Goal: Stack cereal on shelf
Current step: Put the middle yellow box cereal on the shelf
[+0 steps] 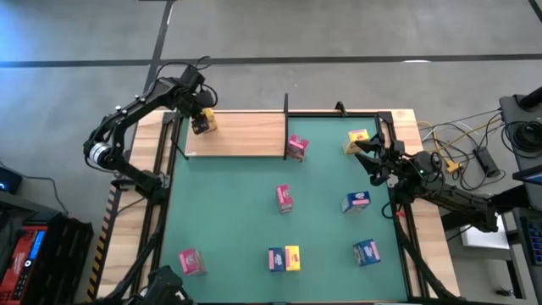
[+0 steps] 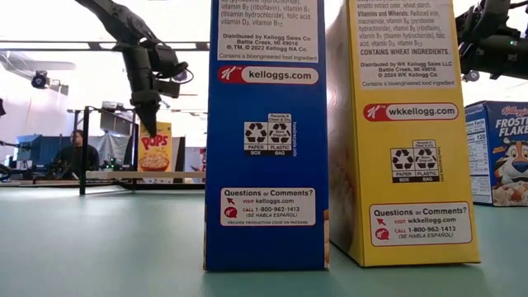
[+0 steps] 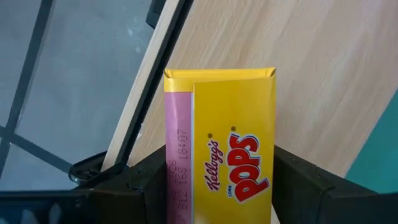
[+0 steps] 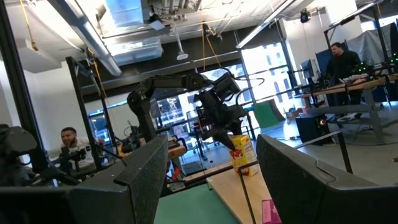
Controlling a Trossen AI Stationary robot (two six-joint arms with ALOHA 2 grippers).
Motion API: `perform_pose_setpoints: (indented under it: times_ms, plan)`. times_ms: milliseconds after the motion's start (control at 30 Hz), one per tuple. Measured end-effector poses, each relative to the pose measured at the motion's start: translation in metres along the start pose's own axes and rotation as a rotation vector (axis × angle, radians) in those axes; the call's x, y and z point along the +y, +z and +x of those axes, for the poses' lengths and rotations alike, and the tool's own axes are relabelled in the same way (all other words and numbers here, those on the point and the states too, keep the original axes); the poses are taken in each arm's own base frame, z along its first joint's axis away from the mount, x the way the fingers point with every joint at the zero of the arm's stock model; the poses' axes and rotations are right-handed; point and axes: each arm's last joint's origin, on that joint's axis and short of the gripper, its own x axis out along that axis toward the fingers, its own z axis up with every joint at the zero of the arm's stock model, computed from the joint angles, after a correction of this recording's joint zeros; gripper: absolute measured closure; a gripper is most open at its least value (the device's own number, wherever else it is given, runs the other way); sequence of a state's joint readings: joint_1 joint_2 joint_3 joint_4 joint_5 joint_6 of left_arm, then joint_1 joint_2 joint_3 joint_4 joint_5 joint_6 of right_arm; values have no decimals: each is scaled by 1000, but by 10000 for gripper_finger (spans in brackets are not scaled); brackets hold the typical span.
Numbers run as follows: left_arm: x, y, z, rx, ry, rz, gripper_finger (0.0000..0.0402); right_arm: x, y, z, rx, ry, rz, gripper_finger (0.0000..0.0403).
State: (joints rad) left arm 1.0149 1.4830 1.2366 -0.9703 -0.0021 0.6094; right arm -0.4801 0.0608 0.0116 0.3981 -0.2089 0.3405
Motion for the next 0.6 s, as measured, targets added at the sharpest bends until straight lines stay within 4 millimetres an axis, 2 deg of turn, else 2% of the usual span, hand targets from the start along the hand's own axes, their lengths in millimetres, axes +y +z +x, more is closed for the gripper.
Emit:
perform_pose_setpoints:
  times_ms: [300,600]
  plan:
    - [2,4,-8,-20,14,22,184,0,0,0,0,0,0,168]
    - [2,3,-8,-16,21,62,192,0,0,0,0,0,0,167]
